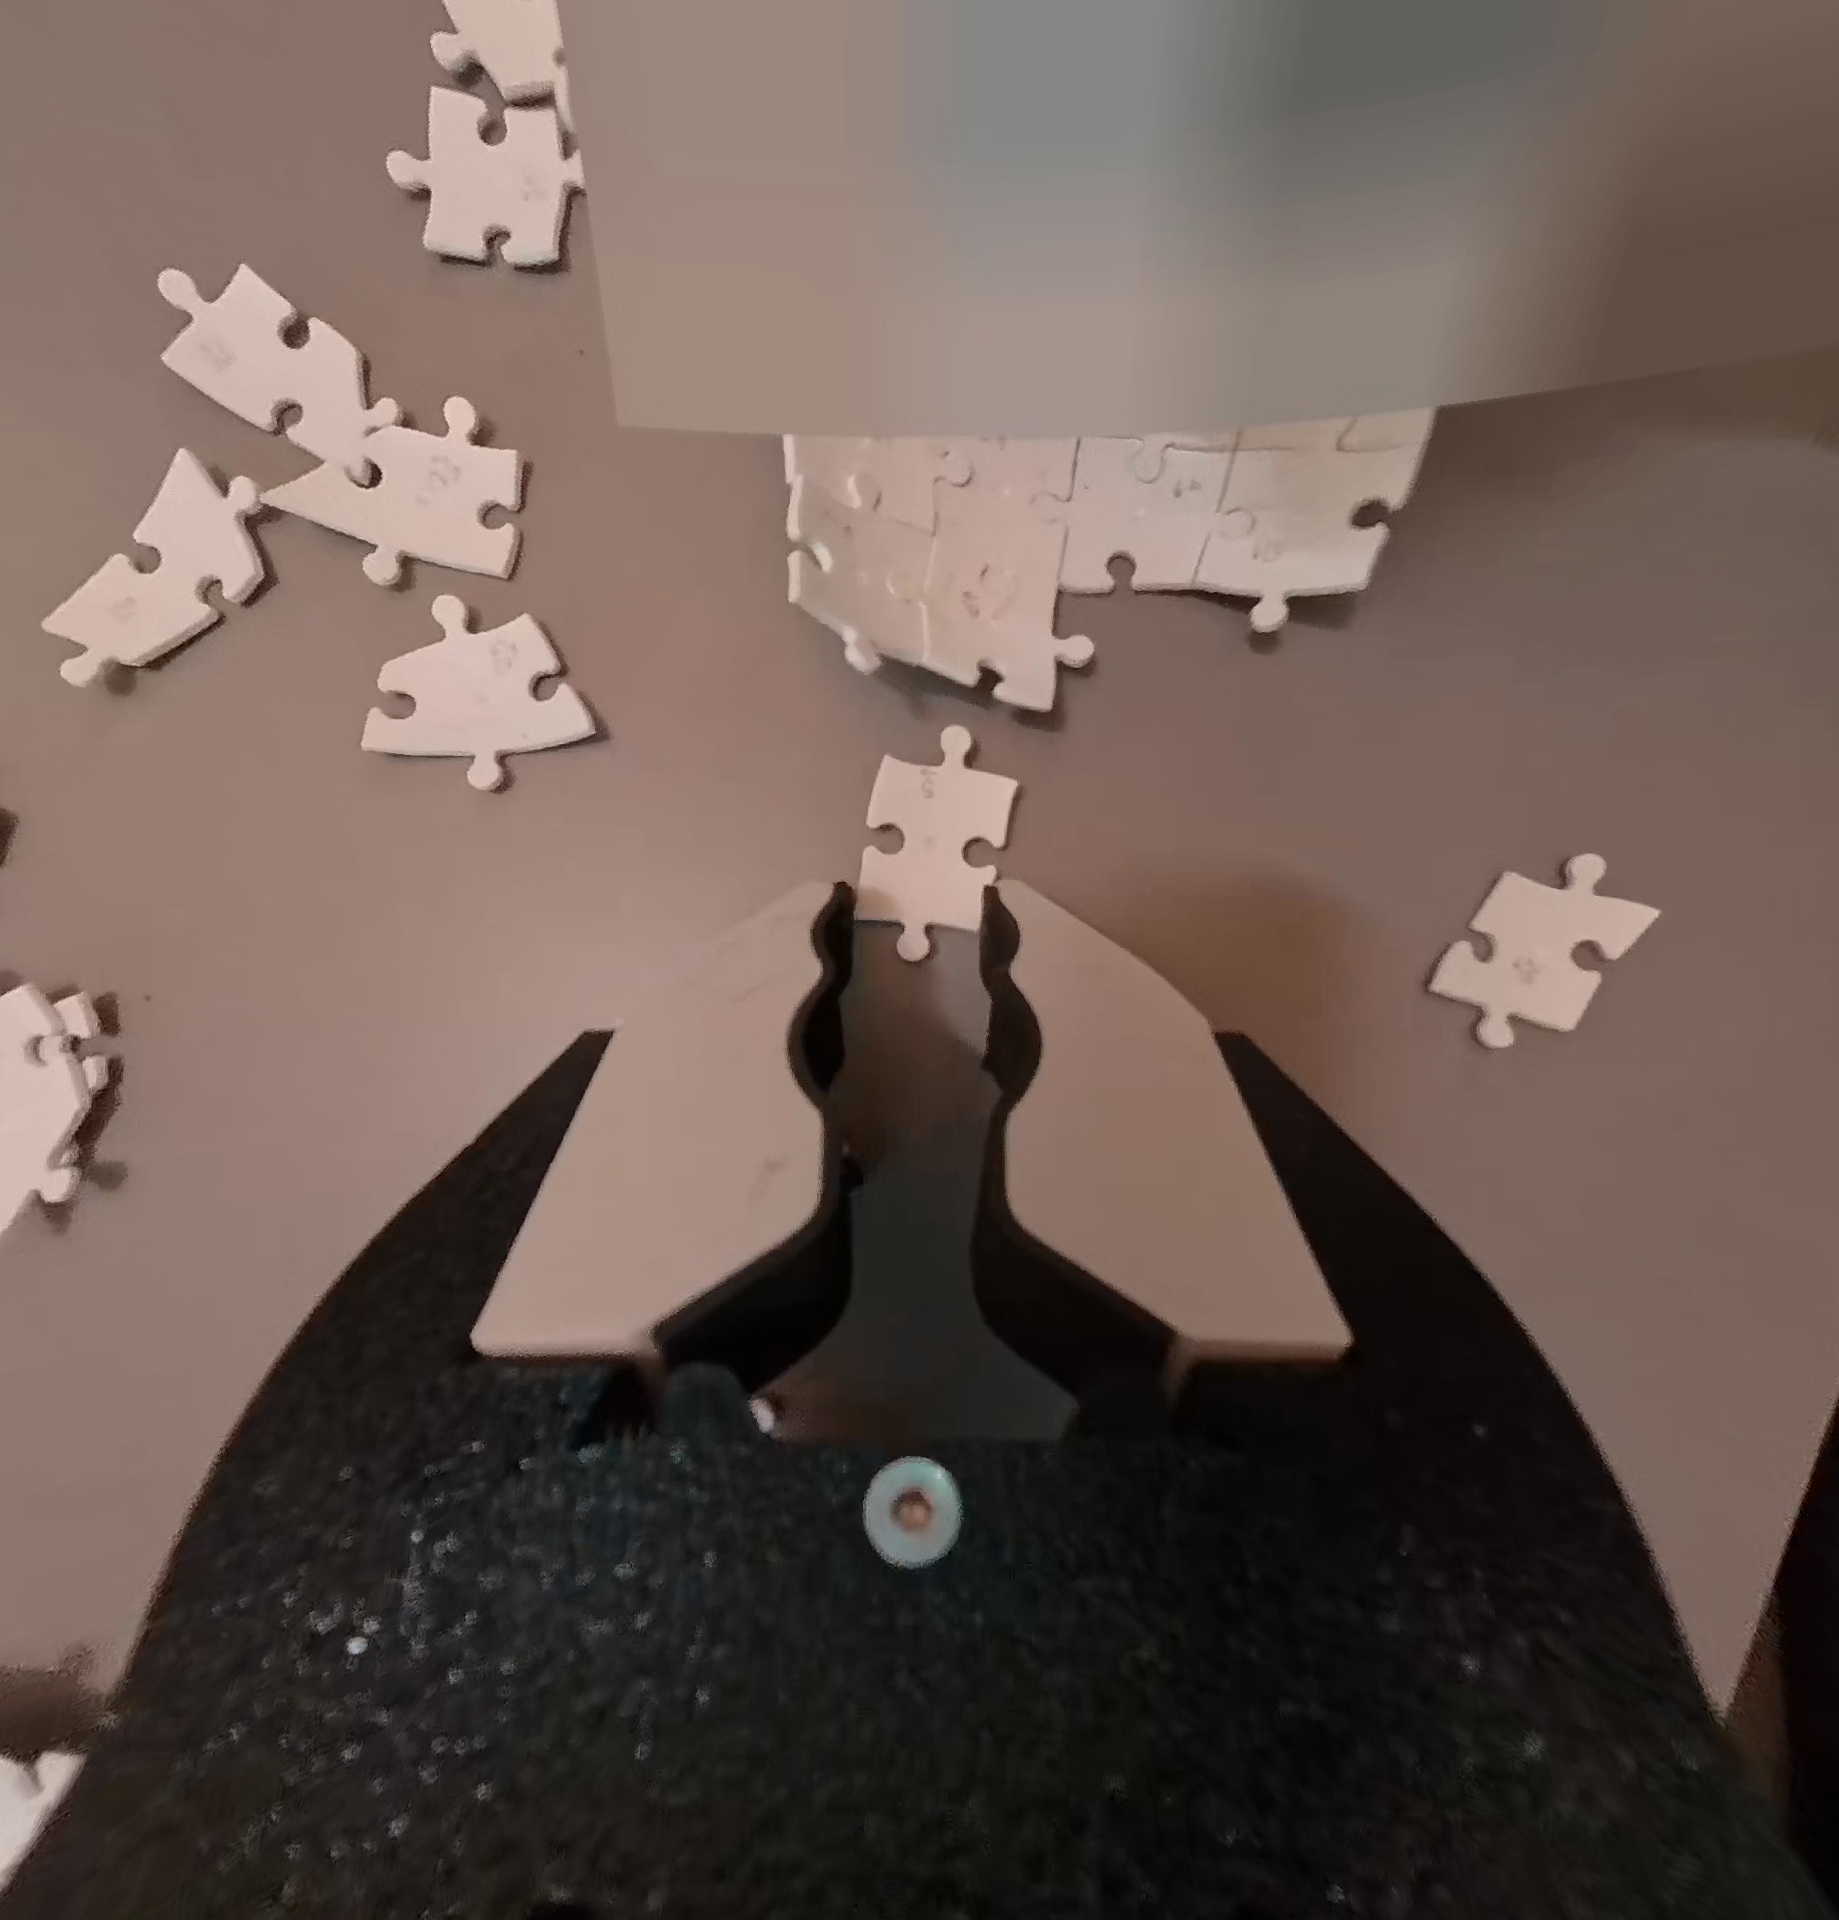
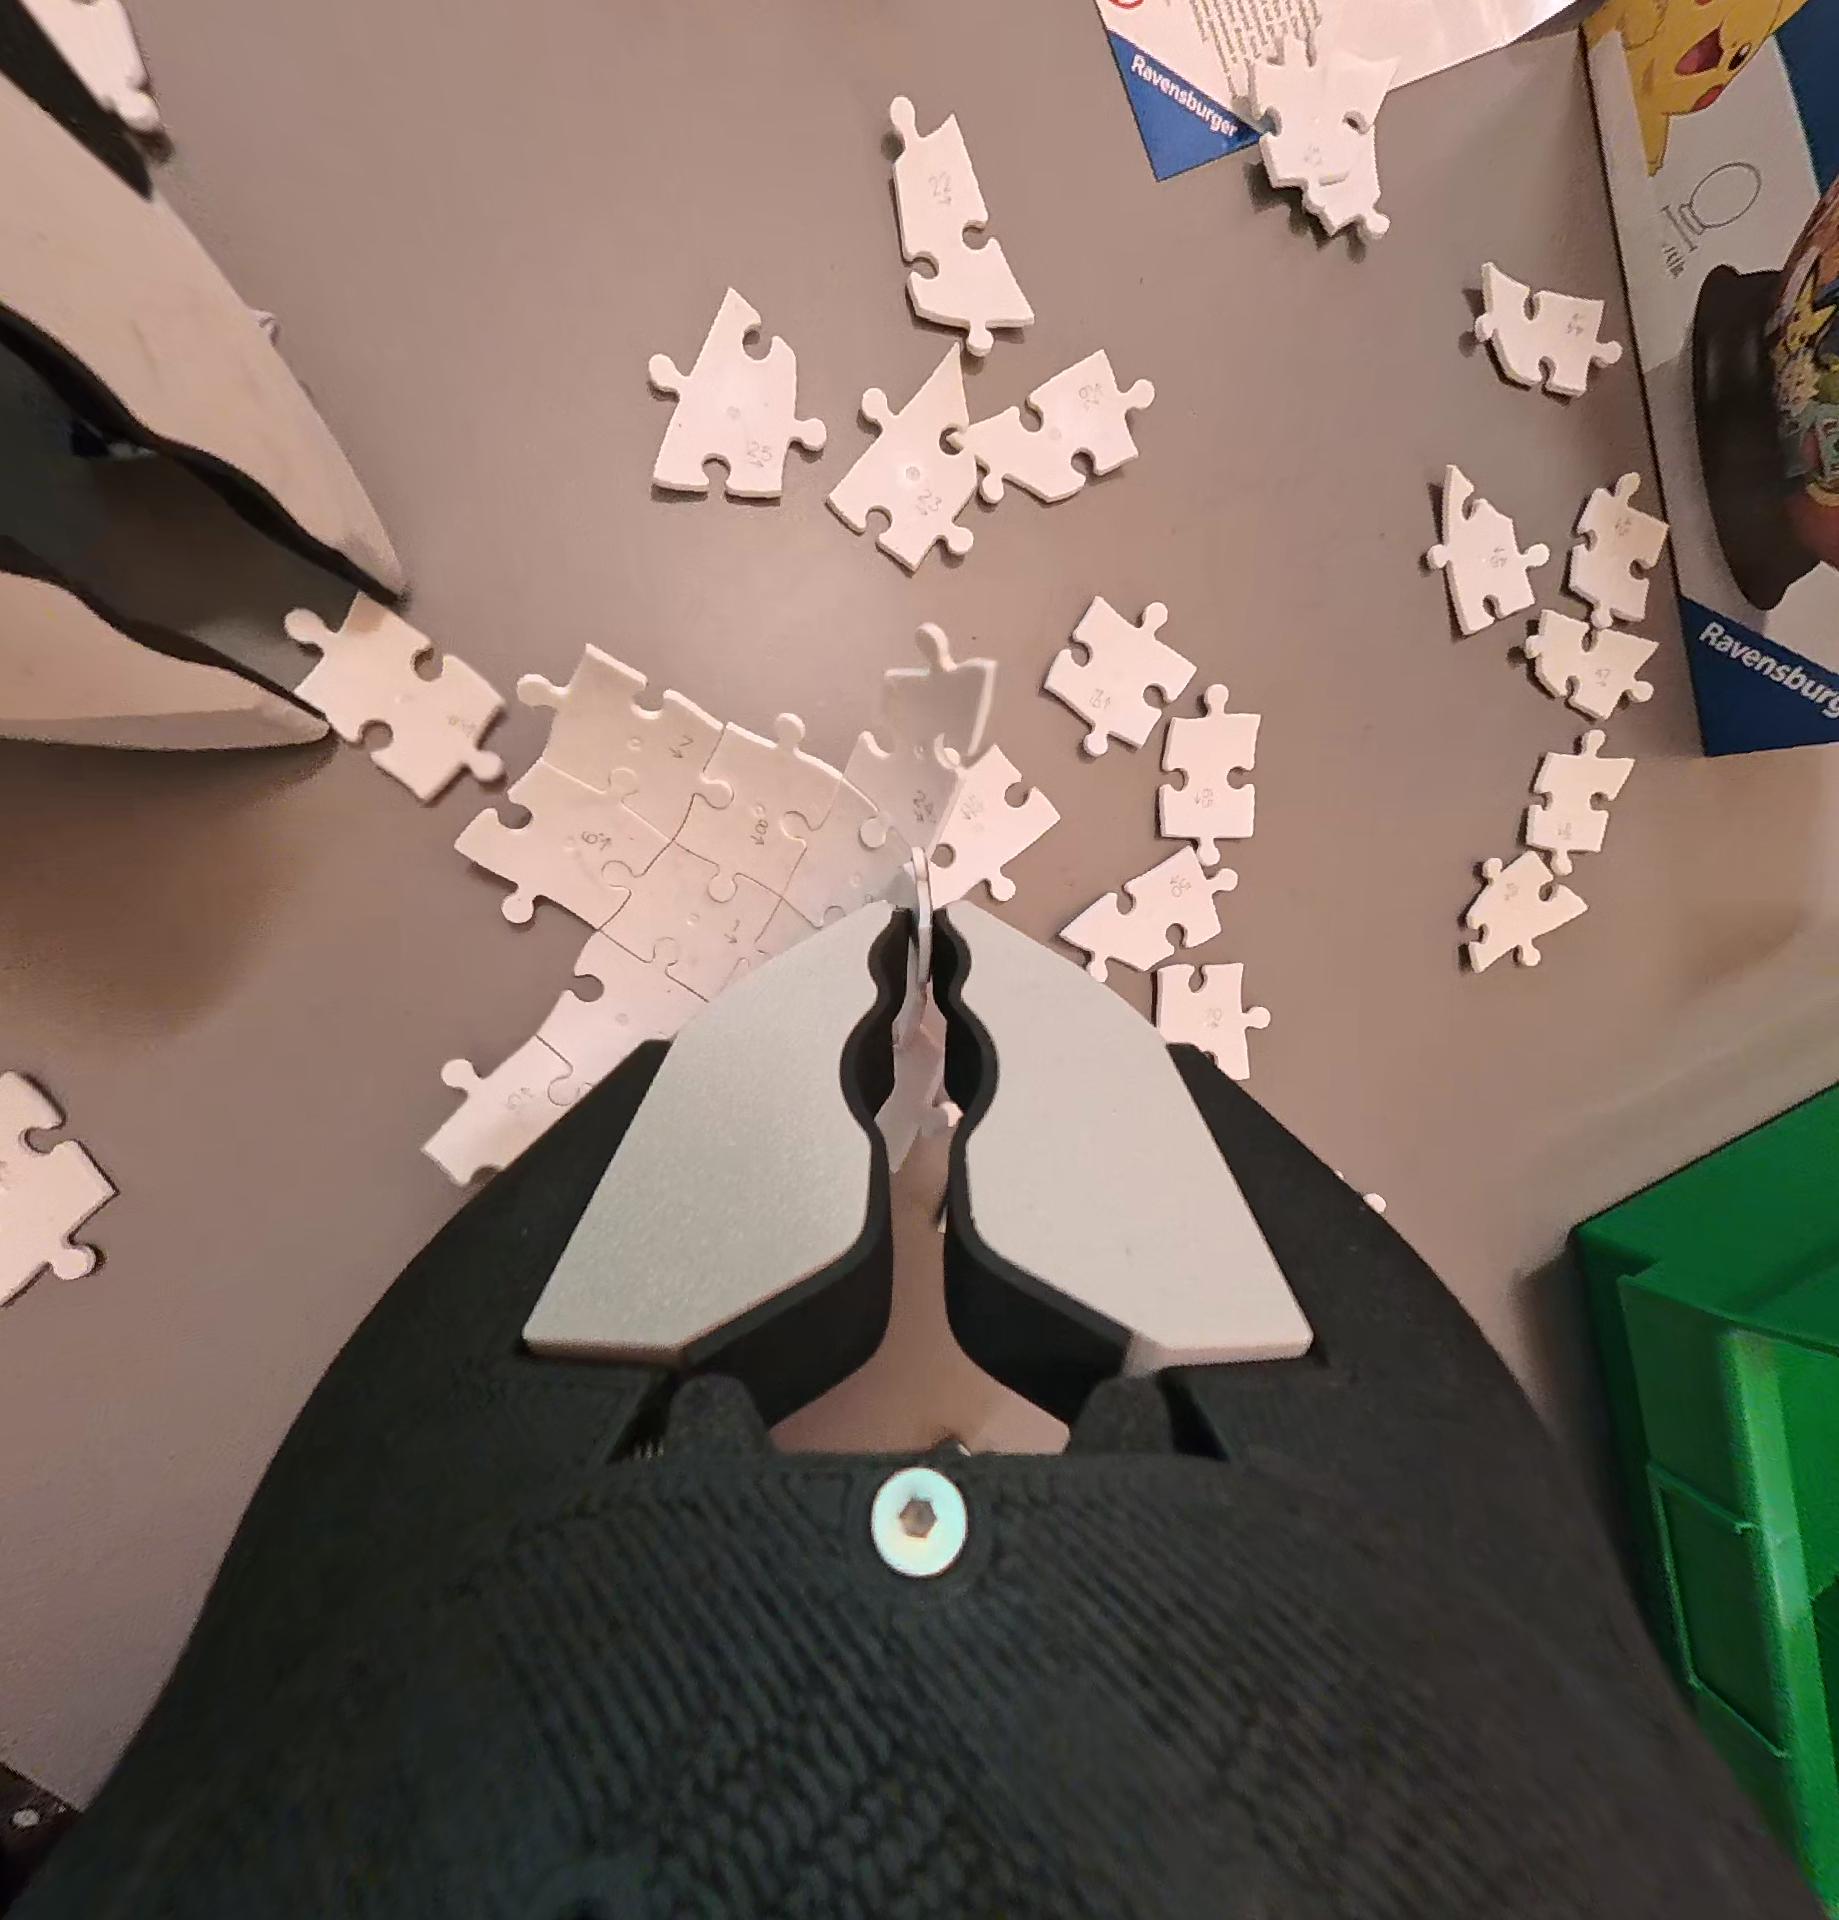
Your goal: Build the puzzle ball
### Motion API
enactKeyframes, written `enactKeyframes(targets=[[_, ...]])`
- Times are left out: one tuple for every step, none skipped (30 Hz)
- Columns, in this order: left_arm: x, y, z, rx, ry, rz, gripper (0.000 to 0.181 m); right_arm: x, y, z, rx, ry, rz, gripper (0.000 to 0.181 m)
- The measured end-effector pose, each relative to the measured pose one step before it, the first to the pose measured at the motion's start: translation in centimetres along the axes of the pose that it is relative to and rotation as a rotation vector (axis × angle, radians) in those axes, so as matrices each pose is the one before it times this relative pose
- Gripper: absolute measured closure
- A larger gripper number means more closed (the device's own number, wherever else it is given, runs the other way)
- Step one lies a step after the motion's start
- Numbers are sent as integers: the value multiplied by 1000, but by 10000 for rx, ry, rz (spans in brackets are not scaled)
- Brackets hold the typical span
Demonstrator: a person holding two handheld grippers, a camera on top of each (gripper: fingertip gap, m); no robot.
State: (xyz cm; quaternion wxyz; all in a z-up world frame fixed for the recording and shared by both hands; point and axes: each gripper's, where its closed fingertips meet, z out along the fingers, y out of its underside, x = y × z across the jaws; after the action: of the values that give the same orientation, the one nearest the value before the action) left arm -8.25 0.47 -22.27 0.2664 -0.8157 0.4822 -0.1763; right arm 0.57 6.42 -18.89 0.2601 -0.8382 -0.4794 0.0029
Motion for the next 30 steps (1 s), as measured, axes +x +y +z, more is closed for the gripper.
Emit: enactKeyframes(targets=[[439, -277, -255, 174, 40, -66, 159, -17, -21, -39, -18, 59, -54, 177], [524, -308, -288, 133, 40, -39, 159, -12, 8, -46, -28, 68, -51, 177], [492, -288, -294, 81, -27, -9, 159, -5, 5, -66, -8, 59, -18, 177], [477, -289, -254, 47, -68, 7, 159, -29, -44, -71, 35, 47, 10, 177], [478, -329, -185, 46, -66, 15, 159, -20, -36, -61, 44, 56, 27, 177], [400, -372, -89, 43, -102, 4, 158, -20, 13, -55, 8, 72, -6, 177], [264, -366, 25, 22, -154, -18, 158, 5, 33, -52, -29, 82, -47, 177], [189, -325, 150, -1, -145, -53, 159, -13, -7, -40, -24, 80, -57, 177], [199, -237, 302, -53, -66, -70, 158, -31, -69, -56, -9, 56, -28, 177], [155, -145, 424, -75, -41, -53, 158, -52, -100, -43, -16, 50, -17, 178], [-10, -33, 475, -93, -99, -45, 158, -62, -109, -47, -22, 58, -55, 178], [-85, 88, 463, -142, -128, -47, 159, -105, -118, -34, -13, 42, -80, 178], [-87, 131, 395, -134, -115, -41, 159, -125, -94, -17, -19, 19, -65, 177], [-68, 97, 337, -77, -96, -50, 158, -114, -93, -27, -14, 9, -43, 178], [-28, 57, 252, -28, -64, -50, 159, -108, -86, -39, 21, -4, -25, 178], [16, 0, 154, 31, -32, -50, 159, -57, -93, -46, 41, 9, 9, 178], [34, -26, 106, 54, -8, -72, 159, -15, -5, -27, -3, 10, 20, 178], [39, -2, 68, 32, 13, -68, 158, 3, 20, -5, -12, 2, 17, 178], [81, 3, 55, 18, 37, -6, 158, 19, 21, 21, -8, -8, 32, 178], [62, -1, 6, 23, 9, 38, 158, 0, -11, 6, 7, -19, 53, 178], [21, 16, 5, 22, -29, 49, 158, -13, -42, -4, 26, -9, 35, 178], [10, 26, 10, 18, -37, 51, 158, -8, -27, 1, 20, 6, 17, 178], [29, 13, -6, 18, -28, 40, 158, -15, -18, -9, 10, 7, 9, 178], [19, 19, -5, 0, -20, 23, 158, -11, -17, -20, 6, 3, 0, 178], [20, 41, -14, -25, -24, 11, 157, -21, -11, -12, -5, -9, -7, 178], [52, 46, -38, -45, -15, 8, 156, -15, -16, -9, -10, -5, -6, 178], [99, 39, -70, -55, -7, 5, 154, -7, -26, -15, 4, 3, -1, 178], [88, 21, -111, -47, -39, 27, 152, -14, -1, -10, -6, 7, -3, 178], [56, -18, -106, -23, -85, 88, 149, -8, 4, -5, 0, 6, 11, 178], [8, -83, -115, 28, -126, 135, 148, -5, 17, 6, 2, -1, 16, 178]])
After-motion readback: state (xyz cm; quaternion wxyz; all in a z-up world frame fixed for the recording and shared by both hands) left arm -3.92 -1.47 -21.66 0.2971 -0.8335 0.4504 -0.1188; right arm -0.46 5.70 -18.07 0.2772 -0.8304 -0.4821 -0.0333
